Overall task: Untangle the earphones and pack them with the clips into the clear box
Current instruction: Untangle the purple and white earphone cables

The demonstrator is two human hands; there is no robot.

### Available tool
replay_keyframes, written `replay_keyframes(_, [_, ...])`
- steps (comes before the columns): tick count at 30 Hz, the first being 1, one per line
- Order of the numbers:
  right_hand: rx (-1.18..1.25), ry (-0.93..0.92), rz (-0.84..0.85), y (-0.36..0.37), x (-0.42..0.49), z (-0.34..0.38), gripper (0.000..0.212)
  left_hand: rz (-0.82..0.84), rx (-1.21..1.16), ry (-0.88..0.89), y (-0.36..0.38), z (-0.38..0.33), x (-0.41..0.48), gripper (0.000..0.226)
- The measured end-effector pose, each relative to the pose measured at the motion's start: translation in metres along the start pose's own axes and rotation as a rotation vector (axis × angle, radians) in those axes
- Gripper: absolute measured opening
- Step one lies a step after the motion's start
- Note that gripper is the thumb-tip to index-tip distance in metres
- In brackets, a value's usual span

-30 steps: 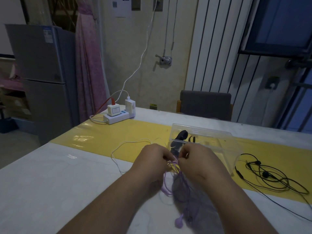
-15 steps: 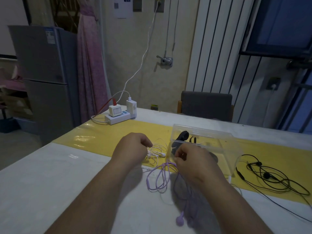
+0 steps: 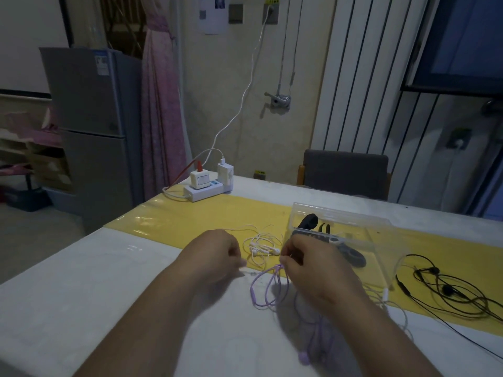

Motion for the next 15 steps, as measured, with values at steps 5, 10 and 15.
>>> replay_keyframes(5, [0.135,-0.005,-0.108,-0.003,0.002,-0.003,0.025,-0.343,-0.384,0.197,-0.037,-0.025,-0.009,0.013])
replay_keyframes(10, [0.179,-0.074,-0.137,0.000,0.005,0.003,0.057,-0.385,-0.573,0.347,-0.046,-0.047,-0.019,0.012])
replay_keyframes(15, [0.219,-0.073,-0.204,-0.004,0.006,0.002,0.012,-0.463,-0.654,0.319,-0.053,-0.041,-0.023,0.012])
Point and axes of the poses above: each hand's wrist, its own x-axis towards the middle knuckle, its own y-axis out of the palm, z = x × y, the point moved 10 cm from there along x, towards the middle knuckle, and after that the axes turned 5 degrees about -z, right-handed, at the moved point
